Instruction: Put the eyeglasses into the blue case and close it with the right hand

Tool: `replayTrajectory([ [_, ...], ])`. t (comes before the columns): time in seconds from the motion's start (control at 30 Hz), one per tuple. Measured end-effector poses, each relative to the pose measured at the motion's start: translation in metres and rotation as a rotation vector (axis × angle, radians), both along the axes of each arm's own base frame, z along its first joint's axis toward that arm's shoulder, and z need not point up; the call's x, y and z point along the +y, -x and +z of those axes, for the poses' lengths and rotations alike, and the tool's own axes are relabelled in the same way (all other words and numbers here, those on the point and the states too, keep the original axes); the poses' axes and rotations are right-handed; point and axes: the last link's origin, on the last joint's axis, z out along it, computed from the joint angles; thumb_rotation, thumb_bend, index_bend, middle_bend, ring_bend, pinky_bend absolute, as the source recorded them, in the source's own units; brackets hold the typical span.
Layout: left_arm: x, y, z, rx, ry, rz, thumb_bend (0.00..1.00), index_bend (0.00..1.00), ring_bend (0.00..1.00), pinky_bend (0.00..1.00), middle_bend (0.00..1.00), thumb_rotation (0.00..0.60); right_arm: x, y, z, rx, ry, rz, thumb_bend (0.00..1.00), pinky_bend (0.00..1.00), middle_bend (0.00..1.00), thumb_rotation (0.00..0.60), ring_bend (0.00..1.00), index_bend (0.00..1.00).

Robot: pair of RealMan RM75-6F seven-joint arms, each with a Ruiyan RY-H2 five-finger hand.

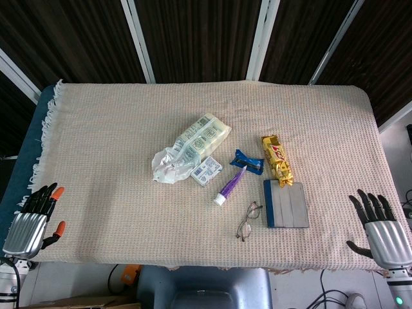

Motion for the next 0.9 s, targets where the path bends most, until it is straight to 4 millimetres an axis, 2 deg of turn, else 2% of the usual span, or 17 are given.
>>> replayTrajectory([
  [0.2, -0.001, -0.001, 0.000, -0.007, 0.004, -0.006, 0.38, 0.00, 0.00, 0.13, 0.00, 0.600, -0.010, -0.006, -0.008, -0.029, -0.041, 0.069, 0.19, 0.00, 0.00, 0.600, 0.00, 0.22],
  [0.4, -0.001, 0.001, 0.003, -0.012, -0.005, -0.001, 0.38, 0.00, 0.00, 0.13, 0.00, 0.600, -0.050, -0.028, -0.026, 0.018, -0.165, 0.232, 0.19, 0.00, 0.00, 0.600, 0.00, 0.36],
  [0.47, 0.000, 0.002, 0.004, -0.015, -0.007, 0.004, 0.38, 0.00, 0.00, 0.13, 0.00, 0.600, -0.066, -0.038, -0.036, 0.060, -0.223, 0.288, 0.19, 0.00, 0.00, 0.600, 0.00, 0.43],
  [0.63, 0.000, 0.003, 0.005, -0.015, -0.008, 0.012, 0.38, 0.00, 0.00, 0.13, 0.00, 0.600, -0.104, -0.069, -0.068, 0.149, -0.371, 0.420, 0.21, 0.00, 0.00, 0.600, 0.00, 0.53],
  [0.77, 0.000, 0.002, 0.006, -0.021, -0.010, 0.010, 0.38, 0.00, 0.00, 0.13, 0.00, 0.600, -0.125, -0.091, -0.092, 0.210, -0.453, 0.521, 0.24, 0.00, 0.00, 0.600, 0.00, 0.57],
  [0.9, 0.002, 0.005, 0.006, -0.023, -0.008, 0.023, 0.38, 0.00, 0.00, 0.13, 0.00, 0.600, -0.136, -0.100, -0.107, 0.277, -0.518, 0.579, 0.28, 0.00, 0.00, 0.600, 0.00, 0.58],
])
